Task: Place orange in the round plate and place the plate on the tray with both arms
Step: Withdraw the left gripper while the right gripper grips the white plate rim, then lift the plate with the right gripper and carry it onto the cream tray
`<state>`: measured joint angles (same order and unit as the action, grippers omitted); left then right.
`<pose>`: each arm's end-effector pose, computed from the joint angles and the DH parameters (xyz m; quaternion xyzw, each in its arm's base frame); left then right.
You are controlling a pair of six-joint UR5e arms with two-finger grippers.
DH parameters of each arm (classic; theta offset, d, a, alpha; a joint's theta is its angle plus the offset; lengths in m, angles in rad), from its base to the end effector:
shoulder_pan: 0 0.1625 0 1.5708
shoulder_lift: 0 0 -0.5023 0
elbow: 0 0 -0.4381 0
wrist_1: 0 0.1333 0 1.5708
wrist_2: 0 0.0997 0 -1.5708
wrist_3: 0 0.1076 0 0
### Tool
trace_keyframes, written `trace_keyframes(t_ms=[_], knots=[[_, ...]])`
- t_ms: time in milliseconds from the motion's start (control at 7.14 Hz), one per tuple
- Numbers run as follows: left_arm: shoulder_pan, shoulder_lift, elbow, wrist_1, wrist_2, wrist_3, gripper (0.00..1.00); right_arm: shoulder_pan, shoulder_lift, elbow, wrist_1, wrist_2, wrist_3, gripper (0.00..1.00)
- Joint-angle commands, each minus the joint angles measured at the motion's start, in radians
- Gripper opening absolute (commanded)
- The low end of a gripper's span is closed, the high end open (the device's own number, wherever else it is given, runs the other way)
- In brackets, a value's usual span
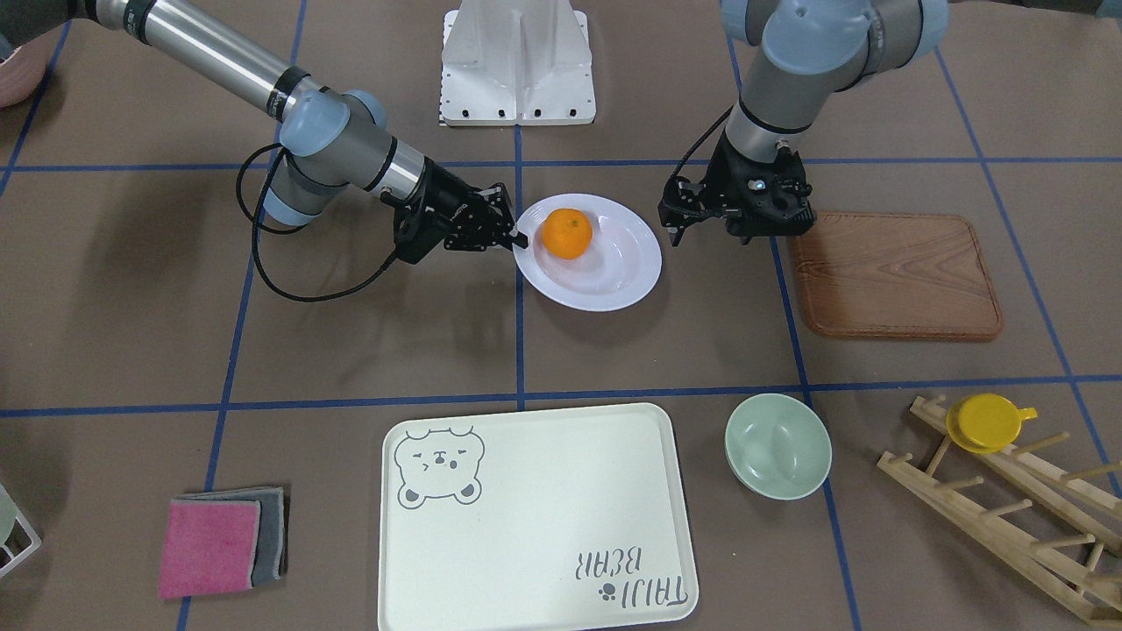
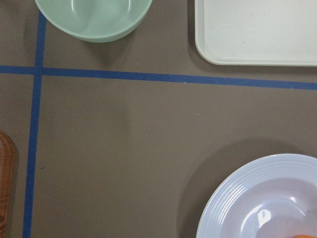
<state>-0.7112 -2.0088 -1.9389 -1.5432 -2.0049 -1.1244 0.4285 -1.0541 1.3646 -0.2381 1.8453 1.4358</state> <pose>0.4394 -0.4948 0.3007 0.0359 0.4192 -0.0383 0.9064 -0.6493 -0.4111 0.3584 0.1122 -0.7227 -0.0005 0.6820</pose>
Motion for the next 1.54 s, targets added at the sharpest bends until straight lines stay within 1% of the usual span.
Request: trace_keyframes(t_ms=[0, 140, 280, 420, 560, 700, 980, 1120, 1260, 1400], knots=[[-0.001, 0.001, -0.003, 0.002, 0.0, 0.0, 0.98, 0.004, 0.002, 0.004, 0.01, 0.002, 0.005, 0.16], [-0.001, 0.001, -0.005, 0.002, 0.0, 0.0, 0.98, 0.007, 0.002, 0.008, 0.01, 0.003, 0.011, 0.12], [-0.001, 0.004, -0.006, 0.002, 0.0, 0.0, 0.98, 0.018, 0.002, 0.025, 0.01, 0.017, 0.064, 0.12], [-0.011, 0.027, -0.018, 0.002, -0.002, 0.006, 0.98, 0.044, 0.017, 0.045, 0.01, 0.032, 0.163, 0.1], [-0.039, 0.066, -0.044, 0.003, -0.021, 0.093, 0.98, 0.065, 0.019, 0.054, 0.011, 0.035, 0.217, 0.01], [-0.086, 0.102, -0.058, 0.002, -0.073, 0.132, 0.98, 0.075, 0.02, 0.068, 0.014, 0.034, 0.241, 0.01], [-0.151, 0.171, -0.08, 0.002, -0.094, 0.248, 0.98, 0.111, 0.022, 0.068, 0.086, 0.023, 0.354, 0.01], [-0.183, 0.195, -0.078, 0.003, -0.092, 0.318, 0.98, 0.124, 0.023, 0.068, 0.088, -0.015, 0.406, 0.02], [-0.22, 0.22, -0.077, 0.003, -0.092, 0.4, 0.98, 0.122, 0.023, 0.06, 0.083, -0.106, 0.458, 0.02], [-0.243, 0.234, -0.072, 0.003, -0.092, 0.45, 0.98, 0.122, 0.04, 0.025, 0.077, -0.186, 0.491, 0.02]])
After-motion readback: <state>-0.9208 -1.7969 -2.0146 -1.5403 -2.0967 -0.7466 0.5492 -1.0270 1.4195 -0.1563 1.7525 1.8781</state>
